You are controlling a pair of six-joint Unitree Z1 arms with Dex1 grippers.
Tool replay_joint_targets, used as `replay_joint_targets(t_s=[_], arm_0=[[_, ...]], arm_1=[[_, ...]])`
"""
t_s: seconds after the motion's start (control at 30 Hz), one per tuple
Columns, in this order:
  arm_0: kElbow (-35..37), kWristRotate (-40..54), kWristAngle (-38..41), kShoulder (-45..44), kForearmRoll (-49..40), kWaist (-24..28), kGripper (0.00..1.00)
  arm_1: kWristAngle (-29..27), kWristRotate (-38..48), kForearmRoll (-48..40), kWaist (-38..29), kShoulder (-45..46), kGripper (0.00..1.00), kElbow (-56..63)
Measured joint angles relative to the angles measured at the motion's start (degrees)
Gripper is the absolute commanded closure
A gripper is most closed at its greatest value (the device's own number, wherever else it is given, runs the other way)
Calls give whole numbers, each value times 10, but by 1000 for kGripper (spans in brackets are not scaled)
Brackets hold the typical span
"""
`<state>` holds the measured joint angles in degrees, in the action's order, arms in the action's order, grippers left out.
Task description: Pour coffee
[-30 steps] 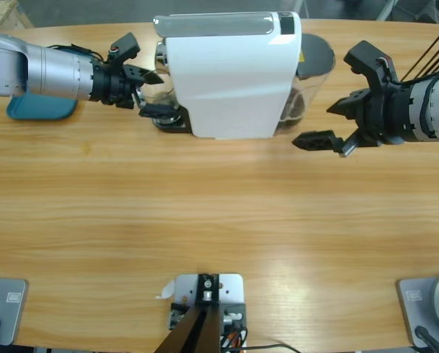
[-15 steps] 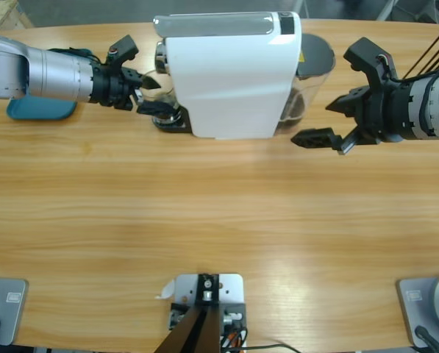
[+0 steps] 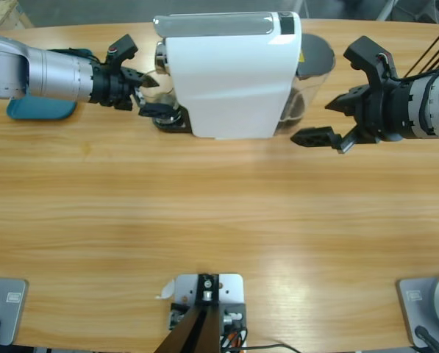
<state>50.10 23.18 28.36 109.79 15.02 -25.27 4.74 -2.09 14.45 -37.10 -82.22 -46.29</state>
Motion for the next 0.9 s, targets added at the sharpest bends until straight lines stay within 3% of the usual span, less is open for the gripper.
replay_joint_targets(t_s=[0.73,0.9], arm_0=[[0,-24,-14,-7,9,2,0],[0,-25,-14,-14,9,2,35]], arm_1=[[0,0,-1,0,0,41,0],[0,0,-1,0,0,41,0]])
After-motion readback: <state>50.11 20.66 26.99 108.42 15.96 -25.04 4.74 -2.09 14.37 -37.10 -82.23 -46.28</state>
